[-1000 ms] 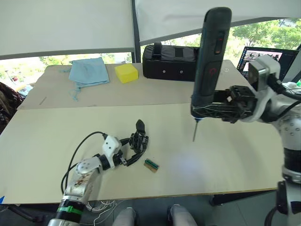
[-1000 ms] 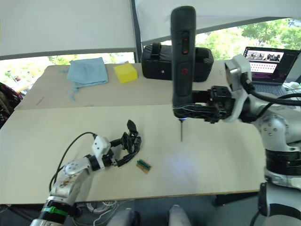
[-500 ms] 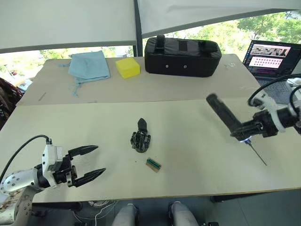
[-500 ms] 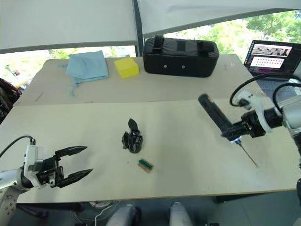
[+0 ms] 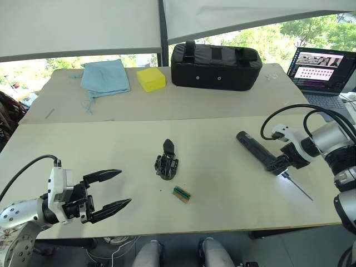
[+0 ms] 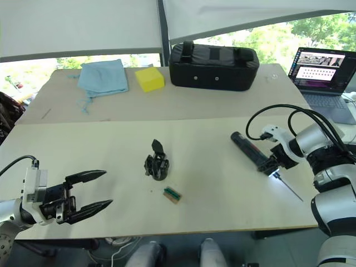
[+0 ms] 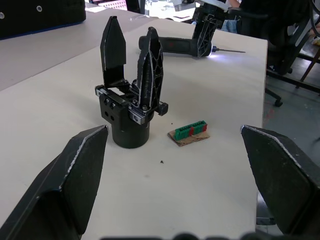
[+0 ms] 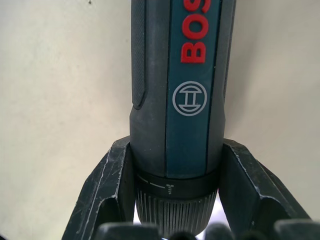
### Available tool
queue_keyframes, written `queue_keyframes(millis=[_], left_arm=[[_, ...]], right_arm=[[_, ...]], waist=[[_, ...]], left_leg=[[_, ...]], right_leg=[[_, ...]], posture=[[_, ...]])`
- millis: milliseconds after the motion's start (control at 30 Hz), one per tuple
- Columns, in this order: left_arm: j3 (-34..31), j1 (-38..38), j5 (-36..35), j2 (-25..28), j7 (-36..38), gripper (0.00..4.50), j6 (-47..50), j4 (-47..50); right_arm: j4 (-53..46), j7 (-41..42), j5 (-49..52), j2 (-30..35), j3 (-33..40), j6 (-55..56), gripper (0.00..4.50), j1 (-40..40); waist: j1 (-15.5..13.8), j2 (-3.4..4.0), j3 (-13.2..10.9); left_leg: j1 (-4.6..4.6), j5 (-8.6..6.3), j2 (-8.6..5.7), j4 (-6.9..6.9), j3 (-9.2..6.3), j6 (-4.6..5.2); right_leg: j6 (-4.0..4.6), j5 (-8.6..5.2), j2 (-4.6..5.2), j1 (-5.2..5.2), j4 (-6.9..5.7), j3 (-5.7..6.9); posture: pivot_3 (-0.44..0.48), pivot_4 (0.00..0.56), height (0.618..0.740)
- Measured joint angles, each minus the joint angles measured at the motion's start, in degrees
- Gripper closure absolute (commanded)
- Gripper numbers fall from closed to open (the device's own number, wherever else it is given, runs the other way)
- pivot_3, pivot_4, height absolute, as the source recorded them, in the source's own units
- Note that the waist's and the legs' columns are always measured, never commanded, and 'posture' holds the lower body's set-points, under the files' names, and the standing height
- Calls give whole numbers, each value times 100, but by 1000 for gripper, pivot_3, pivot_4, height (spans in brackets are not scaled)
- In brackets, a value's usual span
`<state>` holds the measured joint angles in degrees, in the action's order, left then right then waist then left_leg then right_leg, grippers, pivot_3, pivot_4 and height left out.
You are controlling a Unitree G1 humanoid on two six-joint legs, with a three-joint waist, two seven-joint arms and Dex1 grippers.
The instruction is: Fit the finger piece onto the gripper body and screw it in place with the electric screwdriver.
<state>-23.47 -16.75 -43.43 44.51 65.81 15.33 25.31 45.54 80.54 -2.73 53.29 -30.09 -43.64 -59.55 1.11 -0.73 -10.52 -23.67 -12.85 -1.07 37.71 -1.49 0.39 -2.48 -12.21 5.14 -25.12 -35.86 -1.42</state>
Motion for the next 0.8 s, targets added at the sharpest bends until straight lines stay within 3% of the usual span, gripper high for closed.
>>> queue_keyframes(millis=[100, 300, 467, 633, 800], left_arm=[[-120, -160, 3, 111, 17, 0, 184, -51], [-473, -69, 485, 227, -272, 0, 109, -757], [-665, 7, 1121, 276, -305, 0, -497, -1349], [-853, 68, 1375, 295, -308, 0, -795, -1699], [-989, 191, 1559, 348, -593, 0, -784, -1936]], right_arm=[[140, -2, -59, 32, 201, 377, 37, 0], [-56, 325, 201, 526, 1021, 1171, 37, 76], [-811, 889, 1446, 852, 2319, 2608, 37, 882], [-2253, 908, 2634, 598, 3396, 3188, 37, 2051], [-4171, 850, 3128, -84, 3895, 3888, 37, 3486]], waist=[[4, 0, 0], [-27, 3, -2], [-12, -10, 0], [7, -9, 0], [-41, -22, 4]], left_leg=[[1, 0, 0, 8, 3, 0], [1, 0, -1, 9, 2, 0], [27, -1, 5, 7, 2, 1], [45, -1, 11, 8, 4, 1], [59, -2, 14, 10, -10, 2]], right_leg=[[-2, 1, 0, 1, -7, 0], [-1, 1, -4, -1, -12, 0], [-1, 1, -4, 28, -7, 2], [-1, 1, -3, 35, -20, -5], [0, 1, -10, 62, -20, 3]], posture=[[0, 150, 740], [0, 150, 740], [0, 150, 740], [0, 150, 740], [0, 150, 740]])
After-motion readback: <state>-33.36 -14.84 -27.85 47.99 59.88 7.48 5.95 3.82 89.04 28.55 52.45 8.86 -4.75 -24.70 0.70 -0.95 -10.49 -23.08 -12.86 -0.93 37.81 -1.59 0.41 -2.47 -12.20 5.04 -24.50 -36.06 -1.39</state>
